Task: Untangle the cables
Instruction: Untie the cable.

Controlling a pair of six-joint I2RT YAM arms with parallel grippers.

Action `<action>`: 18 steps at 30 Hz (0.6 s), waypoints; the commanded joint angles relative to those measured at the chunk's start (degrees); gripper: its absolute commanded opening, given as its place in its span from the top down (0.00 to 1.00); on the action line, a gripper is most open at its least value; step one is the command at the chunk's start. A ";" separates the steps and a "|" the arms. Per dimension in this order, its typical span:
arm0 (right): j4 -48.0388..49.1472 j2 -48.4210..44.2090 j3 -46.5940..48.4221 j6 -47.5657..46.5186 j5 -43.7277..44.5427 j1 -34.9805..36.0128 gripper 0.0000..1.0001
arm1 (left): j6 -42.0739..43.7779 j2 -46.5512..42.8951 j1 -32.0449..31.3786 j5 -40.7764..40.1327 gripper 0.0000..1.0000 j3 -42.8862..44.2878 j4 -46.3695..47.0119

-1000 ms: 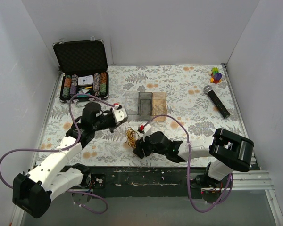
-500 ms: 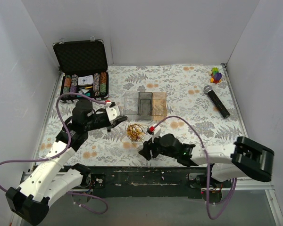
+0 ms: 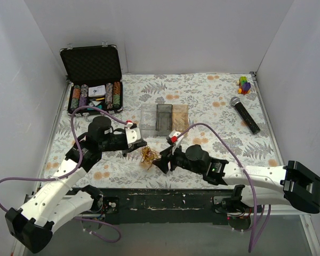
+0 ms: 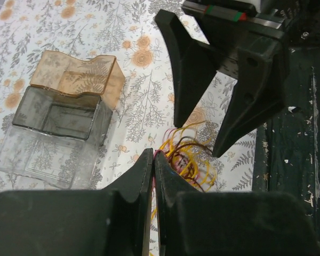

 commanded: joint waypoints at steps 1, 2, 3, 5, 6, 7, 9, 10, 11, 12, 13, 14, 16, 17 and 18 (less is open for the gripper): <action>2.61 2.96 4.92 -1.98 0.12 0.08 0.36 | 0.33 -0.17 -1.47 0.90 1.00 1.64 -1.42; 3.05 3.75 5.62 -2.25 0.20 0.00 0.37 | 0.50 -0.26 -1.65 0.99 1.00 1.82 -1.77; 3.23 4.45 6.06 -2.68 0.21 -0.01 0.39 | 0.50 -0.35 -1.73 1.08 1.00 1.99 -2.04; 3.32 5.42 6.77 -2.95 0.29 0.08 0.44 | 0.76 -0.17 -2.08 1.34 1.00 2.26 -2.74; 3.32 5.78 6.95 -3.04 0.38 0.00 0.48 | 0.85 -0.26 -2.26 1.43 1.00 2.43 -3.00; 3.40 6.13 6.95 -3.13 0.29 0.08 0.51 | 0.85 -0.26 -2.35 1.61 1.00 2.52 -3.18; 3.67 6.66 6.86 -3.13 -0.32 -0.01 0.63 | 0.77 -0.35 -2.53 1.87 1.00 2.79 -3.27; 3.75 6.83 6.77 -2.95 -0.50 -0.01 0.71 | 0.59 -0.35 -2.70 1.96 1.00 2.96 -3.27; 3.76 7.01 6.60 -2.87 -0.76 -0.01 0.79 | 0.59 -0.26 -2.79 2.05 1.00 3.14 -3.27; 3.84 7.01 6.33 -2.60 -0.67 -0.01 0.87 | 0.59 -0.35 -2.88 1.87 1.00 3.22 -3.27; 3.93 7.01 6.07 -2.25 -0.67 0.08 0.94 | 0.68 -0.35 -2.88 1.61 1.00 3.49 -3.27; 4.02 6.75 5.63 -2.08 -0.76 0.00 0.99 | 0.85 -0.26 -2.96 1.43 1.00 3.66 -3.27; 3.58 6.31 4.84 -1.55 -0.15 -0.01 0.99 | 1.03 -0.17 -2.97 0.82 1.00 4.10 -3.10; 3.58 5.96 4.23 -1.46 -0.06 -0.01 0.99 | 1.03 -0.17 -2.97 0.64 1.00 4.45 -3.18; 3.67 5.52 3.61 -1.20 0.20 -0.01 0.99 | 1.03 -0.17 -2.97 0.29 1.00 4.98 -3.27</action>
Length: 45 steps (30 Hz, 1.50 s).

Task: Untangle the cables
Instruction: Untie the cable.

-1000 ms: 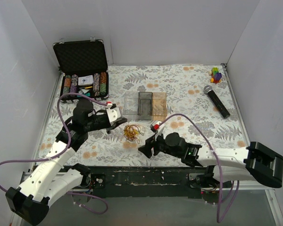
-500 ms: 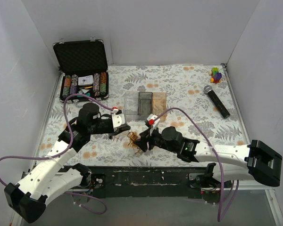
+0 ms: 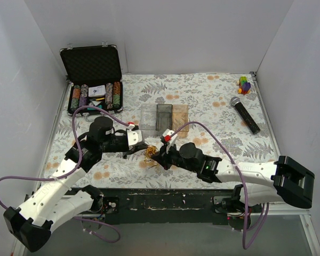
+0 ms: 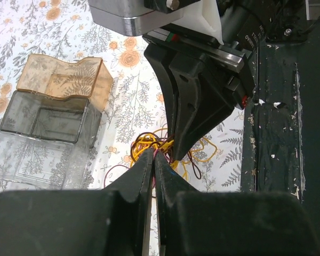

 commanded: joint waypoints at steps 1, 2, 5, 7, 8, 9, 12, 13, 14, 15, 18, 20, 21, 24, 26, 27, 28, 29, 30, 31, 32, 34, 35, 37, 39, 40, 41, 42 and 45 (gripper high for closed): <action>1.86 -1.87 -1.61 0.95 1.08 -0.01 0.99 | 0.46 -0.50 -0.32 -0.21 1.00 3.93 0.38; 1.68 -2.22 -2.32 1.21 1.26 0.08 0.99 | 0.46 -0.59 -0.32 -0.74 1.00 4.37 0.73; 0.19 -3.19 -4.69 2.44 1.69 -0.01 0.99 | 0.37 -1.11 -0.32 -5.73 1.00 5.78 3.45; -0.78 -3.80 -7.41 3.75 2.31 -0.01 0.99 | 0.20 -1.20 -0.32 -10.56 1.00 6.92 6.43; -0.87 -4.33 -8.90 4.72 2.66 0.08 0.99 | 0.11 -1.20 -0.32 -13.46 1.00 7.45 8.36; -0.79 -4.68 -10.65 5.77 2.84 0.00 0.99 | -0.06 -1.20 -0.32 -15.92 1.00 8.23 9.86; -0.79 -6.00 -15.14 8.41 3.80 -0.01 0.99 | 0.02 -1.21 -0.32 -20.25 1.00 10.17 14.78; -0.87 -6.27 -16.11 9.11 4.15 0.08 0.99 | 0.02 -1.29 -0.32 -20.86 1.00 10.87 16.27; -1.31 -6.27 -16.90 9.73 4.51 0.08 0.99 | -0.59 -1.12 -0.32 -21.04 1.00 11.75 17.33; -2.18 -6.18 -17.17 10.43 4.94 0.08 0.99 | -1.03 -0.68 -0.32 -20.78 1.00 12.98 17.78; -5.35 -5.48 -17.61 12.81 6.44 0.08 0.99 | -3.40 1.16 -0.32 -20.43 1.00 17.46 18.57; -7.28 -5.04 -17.79 14.39 7.40 -0.01 0.99 | -4.63 2.22 -0.32 -21.13 1.00 21.41 19.18; -8.16 -4.86 -17.88 15.27 7.84 -0.01 0.99 | -4.98 2.75 -0.32 -22.18 1.00 22.64 20.32; -9.66 -4.86 -18.32 16.94 8.99 -0.01 0.99 | -5.34 3.63 -0.32 -27.01 1.00 25.81 24.98; -9.57 -5.30 -18.84 17.47 9.43 0.08 0.99 | -4.03 4.50 -0.32 -27.98 1.00 27.22 26.66; -9.57 -5.82 -18.93 17.73 9.78 0.00 0.99 | -3.06 4.94 -0.32 -27.73 1.00 27.75 26.66; -9.49 -6.35 -19.11 17.82 9.87 -0.01 0.99 | -2.53 5.21 -0.32 -27.64 1.00 28.02 26.83; -9.57 -6.88 -19.28 17.82 10.13 -0.01 0.99 | -2.01 5.47 -0.32 -27.29 1.00 28.10 27.10; -9.57 -7.75 -19.29 17.91 10.31 -0.01 0.99 | -1.30 5.74 -0.32 -26.94 1.00 27.93 27.45; -9.57 -8.55 -19.46 17.91 10.40 0.08 0.99 | -1.04 6.00 -0.32 -26.50 1.00 27.50 28.15; -9.66 -9.42 -19.72 18.00 10.57 0.08 0.99 | -0.42 6.26 -0.32 -26.15 1.00 27.32 28.76; -10.45 -11.53 -20.07 18.26 11.01 -0.01 0.99 | 0.81 6.97 -0.32 -25.53 1.00 26.88 31.47; -10.89 -12.76 -20.42 18.35 11.27 0.08 0.99 | 1.68 7.40 -0.32 -25.27 1.00 26.79 32.71; -11.50 -15.31 -21.13 18.70 11.71 0.08 0.99 | 4.14 8.46 -0.32 -24.65 1.00 26.96 35.26; -11.77 -17.51 -21.74 18.79 11.89 0.08 0.99 | 5.81 10.12 -0.32 -24.91 1.00 27.40 37.64; -12.21 -18.13 -22.01 18.79 12.07 0.00 0.99 | 6.08 10.92 -0.32 -24.91 1.00 27.75 38.60; -12.73 -18.83 -22.10 18.96 12.33 -0.01 0.99 | 7.65 11.88 -0.32 -25.09 1.00 28.10 39.22; -13.35 -19.36 -22.10 18.97 12.51 0.08 0.99 | 8.54 12.76 -0.32 -25.17 1.00 28.19 39.84; -14.58 -20.42 -22.10 19.23 13.12 0.08 0.99 | 9.68 14.00 -0.32 -25.44 1.00 27.93 42.21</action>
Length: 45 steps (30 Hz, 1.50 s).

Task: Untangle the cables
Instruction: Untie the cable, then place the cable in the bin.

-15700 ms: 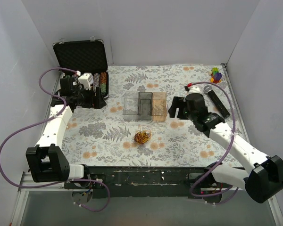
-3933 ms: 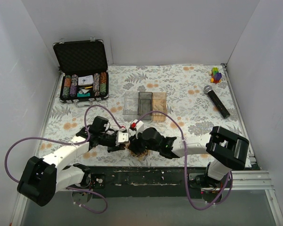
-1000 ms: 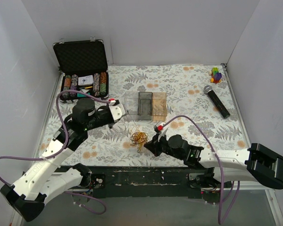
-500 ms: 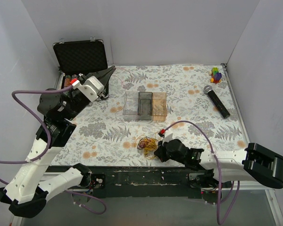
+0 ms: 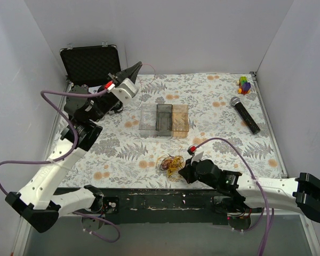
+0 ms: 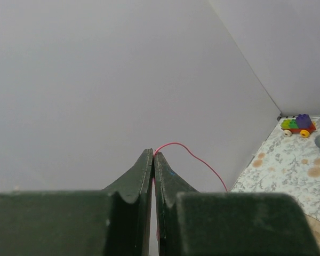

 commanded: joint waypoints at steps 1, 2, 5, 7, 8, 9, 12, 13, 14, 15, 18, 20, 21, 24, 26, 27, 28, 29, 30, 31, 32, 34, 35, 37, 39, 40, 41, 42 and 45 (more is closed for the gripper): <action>-1.75 -2.04 -0.46 1.18 2.37 0.00 0.99 | 3.94 1.37 0.14 -0.50 1.00 0.74 5.17; -1.93 -2.39 -0.63 1.26 2.46 -0.01 0.99 | 4.03 1.46 0.14 -0.50 1.00 0.65 5.26; -2.02 -3.00 -1.07 1.53 2.63 0.08 0.99 | 4.12 1.72 0.14 -0.41 1.00 0.13 5.43; -1.93 -3.36 -1.25 1.62 2.81 0.08 0.99 | 4.29 1.72 0.14 -0.59 1.00 -1.10 5.87; -1.93 -3.36 -1.25 1.62 2.81 0.08 0.99 | 4.38 1.72 0.14 -0.59 1.00 -1.80 6.22; -1.93 -3.44 -1.16 1.53 2.98 0.08 0.99 | 4.38 1.55 0.14 -0.76 1.00 -2.59 6.49; -2.19 -3.71 -0.99 1.53 3.33 0.08 0.99 | 4.47 1.63 0.14 -1.29 1.00 -4.26 6.93; -2.28 -3.88 -1.07 1.44 3.42 0.00 0.99 | 4.64 1.72 0.14 -1.47 1.00 -4.88 7.28; -2.37 -3.97 -1.08 1.53 3.51 0.08 0.99 | 4.56 1.72 0.14 -1.55 1.00 -5.76 7.72; -2.37 -4.15 -1.08 1.53 3.60 0.00 0.99 | 4.56 1.72 0.14 -1.73 1.00 -6.37 8.07; -2.63 -4.85 -1.34 1.70 3.86 0.00 0.99 | 4.29 1.90 0.14 -1.99 1.00 -8.31 8.69; -2.90 -5.38 -1.51 1.88 4.21 -0.01 0.99 | 4.20 1.90 0.23 -2.43 1.00 -9.80 9.04; -2.98 -5.55 -1.60 1.97 4.30 -0.01 0.99 | 4.47 2.07 0.14 -2.78 1.00 -10.85 9.56; -3.42 -6.43 -1.87 2.32 4.57 -0.01 0.99 | 4.99 2.33 0.14 -4.80 1.00 -12.79 10.71; -3.42 -6.96 -2.22 2.32 4.74 -0.01 0.99 | 5.26 2.77 0.14 -6.91 1.00 -14.02 12.11; -3.42 -7.13 -2.13 2.32 4.83 0.08 0.99 | 5.09 2.77 0.14 -7.79 1.00 -14.29 12.03; -3.51 -7.14 -2.22 2.32 4.92 0.08 0.99 | 5.43 3.04 0.14 -9.27 1.00 -14.64 12.03; -3.51 -7.14 -2.04 2.32 4.92 0.00 0.99 | 5.26 3.30 0.14 -10.07 1.00 -14.90 11.85; -3.51 -7.14 -2.13 2.41 4.92 -0.01 0.99 | 5.09 3.30 0.14 -10.25 1.00 -14.99 10.98; -3.51 -7.14 -1.96 2.23 5.01 0.08 0.99 | 4.91 3.39 0.14 -10.26 1.00 -15.43 10.71; -3.43 -7.05 -1.87 2.23 4.92 0.00 0.99 | 4.73 3.13 0.14 -9.73 1.00 -16.22 10.80; -3.42 -6.79 -1.69 2.23 4.74 0.08 0.99 | 3.86 2.95 0.14 -8.07 1.00 -17.80 11.49; -3.42 -6.70 -1.60 2.32 4.83 0.08 0.99 | 3.59 3.12 0.14 -7.62 1.00 -18.33 12.02; -3.42 -6.78 -1.43 2.23 4.74 0.00 0.99 | 2.28 4.09 0.23 -7.70 1.00 -19.21 13.34; -3.51 -6.78 -1.25 2.32 4.48 0.08 0.99 | 0.87 6.19 0.14 -9.63 1.00 -19.56 14.92; -3.51 -6.96 -1.34 2.32 4.30 0.08 0.99 | 0.87 7.51 0.14 -10.95 1.00 -19.48 15.54; -3.51 -7.05 -1.16 2.41 4.30 0.08 0.99 | -1.31 8.57 0.14 -12.18 1.00 -19.48 15.89; -3.69 -7.22 -1.25 2.32 4.30 0.00 0.99 | -2.03 9.79 0.23 -13.15 1.00 -19.39 16.24; -4.13 -7.92 -1.16 2.41 4.39 0.00 0.99 | -3.61 12.35 0.66 -14.47 1.00 -20.44 17.21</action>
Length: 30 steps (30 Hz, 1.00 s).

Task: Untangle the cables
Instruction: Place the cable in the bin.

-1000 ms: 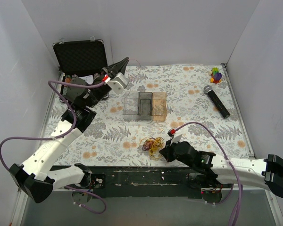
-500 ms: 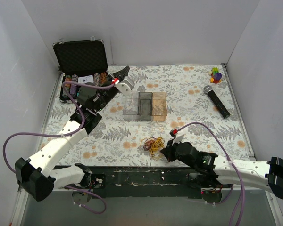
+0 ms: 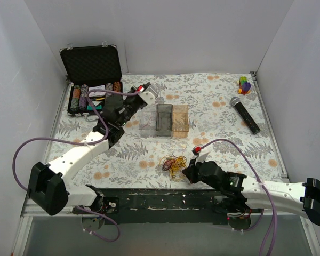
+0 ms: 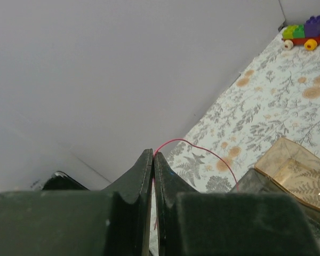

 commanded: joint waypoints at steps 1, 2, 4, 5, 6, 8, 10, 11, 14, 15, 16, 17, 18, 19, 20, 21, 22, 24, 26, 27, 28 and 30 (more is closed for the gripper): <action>0.44 -1.65 0.83 0.88 1.18 -0.01 0.99 | -3.36 2.85 0.53 -3.83 1.00 -2.06 2.57; 0.27 -2.09 0.65 0.96 1.27 -0.01 0.99 | -2.66 3.28 0.71 -4.00 1.00 -3.46 3.44; 0.18 -2.97 0.48 0.96 1.35 0.08 0.99 | -0.64 4.08 0.62 -4.01 1.00 -5.92 7.03; 0.18 -3.15 0.47 0.96 1.44 0.08 0.99 | 0.15 4.43 0.71 -6.09 1.00 -7.06 8.79; 0.00 -3.50 0.47 1.14 1.53 0.08 0.99 | 3.38 4.78 0.80 -6.64 1.00 -8.03 9.94; -0.17 -3.85 0.47 1.05 1.62 -0.01 0.99 | 6.30 6.10 1.15 -8.74 1.00 -9.09 12.14; -0.18 -3.94 0.56 0.88 1.62 0.00 0.99 | 8.68 7.06 1.85 -9.45 1.00 -9.79 13.02; -0.26 -3.85 0.74 0.88 1.71 -0.01 0.99 | 9.73 6.98 2.29 -8.76 1.00 -10.15 12.77; -0.35 -3.50 1.44 0.61 1.71 -0.01 0.99 | 13.77 6.28 2.91 -7.79 1.00 -13.04 14.25; -0.26 -3.24 1.70 0.53 1.79 0.08 0.99 | 15.00 6.10 2.91 -7.70 1.00 -13.83 14.26; -0.09 -2.89 1.79 0.52 1.79 0.00 0.99 | 16.84 5.93 2.99 -7.79 1.00 -14.45 14.26; 0.09 -2.71 1.97 0.52 1.62 -0.01 0.99 | 18.25 5.66 3.08 -7.87 1.00 -15.33 14.43; 0.26 -2.54 1.97 0.61 1.62 0.08 0.99 | 19.31 5.40 3.26 -7.87 1.00 -16.12 14.70; 0.44 -2.45 2.06 0.53 1.53 0.00 0.99 | 20.45 5.22 3.35 -7.70 1.00 -16.82 14.96; 0.61 -2.36 1.97 0.61 1.44 -0.01 0.99 | 20.99 5.05 3.35 -7.44 1.00 -17.44 14.87; 0.70 -2.36 2.06 0.53 1.36 -0.09 0.99 | 21.25 4.79 3.35 -7.00 1.00 -17.88 14.61; 0.79 -2.27 2.06 0.52 1.35 0.08 0.99 | 21.26 4.44 3.35 -6.04 1.00 -18.32 14.18; 0.62 -2.27 2.06 0.52 1.53 0.08 0.99 | 20.99 3.91 3.26 -2.80 1.00 -18.50 13.03; 0.35 -2.45 2.15 0.61 1.70 -0.01 0.99 | 19.07 3.90 3.26 -0.50 1.00 -17.28 10.76; 0.26 -2.53 2.06 0.61 1.71 -0.01 0.99 | 17.58 4.17 3.26 0.38 1.00 -16.22 9.00; 0.26 -2.71 2.06 0.70 1.97 0.08 0.99 | 15.91 4.34 3.17 1.34 1.00 -15.08 7.77; 0.26 -2.97 1.88 0.88 2.14 -0.01 0.99 | 11.96 4.96 3.17 2.32 1.00 -12.98 5.48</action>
